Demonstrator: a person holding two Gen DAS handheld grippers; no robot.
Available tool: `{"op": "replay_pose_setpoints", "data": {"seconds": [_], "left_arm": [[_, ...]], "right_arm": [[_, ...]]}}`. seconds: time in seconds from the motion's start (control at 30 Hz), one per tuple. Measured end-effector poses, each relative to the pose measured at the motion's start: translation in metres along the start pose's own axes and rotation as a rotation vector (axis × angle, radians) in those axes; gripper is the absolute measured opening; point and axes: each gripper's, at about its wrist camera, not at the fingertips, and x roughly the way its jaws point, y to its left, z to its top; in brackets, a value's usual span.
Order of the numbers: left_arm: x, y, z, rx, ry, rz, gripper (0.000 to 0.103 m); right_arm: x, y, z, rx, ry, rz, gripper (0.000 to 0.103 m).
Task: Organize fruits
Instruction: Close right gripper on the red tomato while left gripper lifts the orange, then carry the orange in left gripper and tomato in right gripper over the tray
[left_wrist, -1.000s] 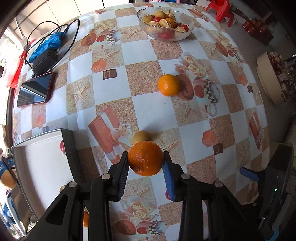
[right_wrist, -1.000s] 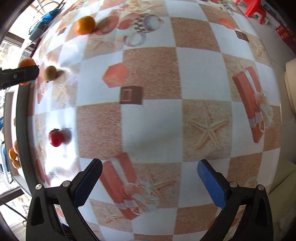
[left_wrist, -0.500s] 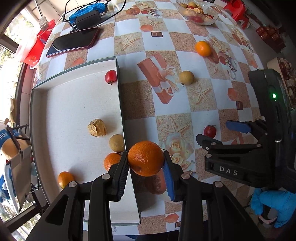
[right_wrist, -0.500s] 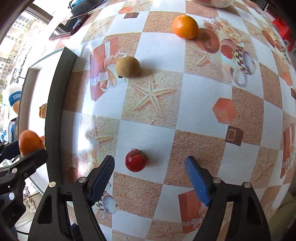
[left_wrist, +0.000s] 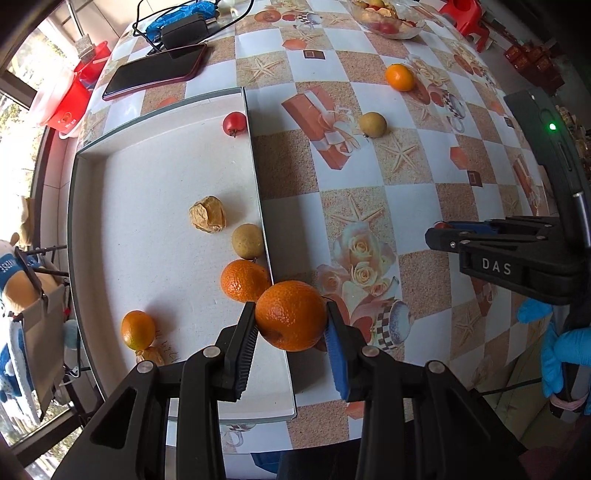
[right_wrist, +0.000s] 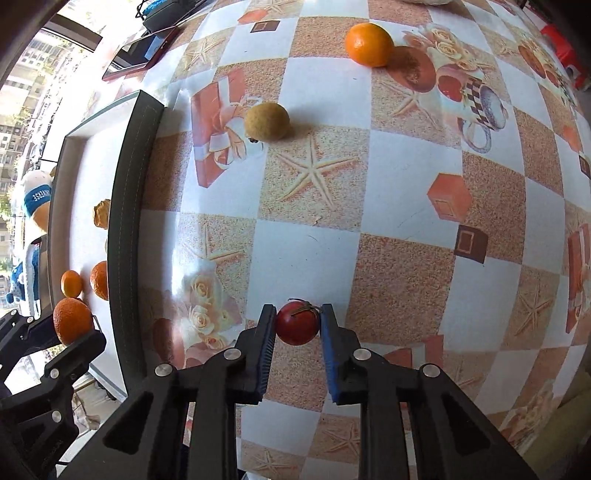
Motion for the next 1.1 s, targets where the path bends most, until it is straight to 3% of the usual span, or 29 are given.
{"op": "replay_pose_setpoints", "data": {"seconds": [0.27, 0.53, 1.1], "left_arm": [[-0.003, 0.006, 0.004, -0.034, -0.016, -0.017, 0.039], [-0.012, 0.015, 0.006, -0.063, -0.051, -0.015, 0.039], [-0.012, 0.051, -0.002, -0.161, -0.074, -0.018, 0.039]], "right_arm": [[-0.017, -0.019, -0.014, 0.068, -0.014, -0.004, 0.025], [-0.028, -0.02, -0.023, 0.033, -0.023, -0.017, 0.025], [-0.037, 0.043, -0.008, -0.126, -0.03, -0.022, 0.025]]}}
